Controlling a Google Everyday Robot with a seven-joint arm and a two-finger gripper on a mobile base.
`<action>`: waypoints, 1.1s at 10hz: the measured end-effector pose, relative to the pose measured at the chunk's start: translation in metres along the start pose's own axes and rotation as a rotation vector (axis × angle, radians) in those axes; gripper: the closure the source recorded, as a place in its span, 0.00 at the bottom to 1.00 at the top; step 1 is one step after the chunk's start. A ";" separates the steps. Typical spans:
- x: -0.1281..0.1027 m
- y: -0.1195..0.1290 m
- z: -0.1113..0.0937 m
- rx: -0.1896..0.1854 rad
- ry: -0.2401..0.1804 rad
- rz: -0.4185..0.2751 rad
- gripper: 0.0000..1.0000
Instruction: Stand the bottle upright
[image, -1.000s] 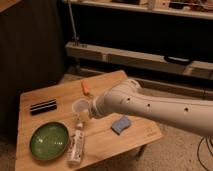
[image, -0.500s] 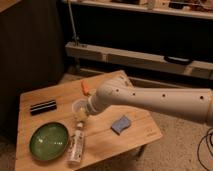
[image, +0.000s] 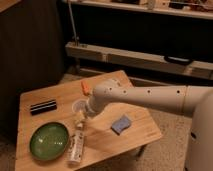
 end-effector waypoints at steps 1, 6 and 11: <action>0.000 0.002 0.003 0.027 -0.001 0.019 0.36; -0.009 0.015 0.029 0.122 0.007 0.121 0.36; -0.012 0.016 0.039 0.237 0.097 0.162 0.36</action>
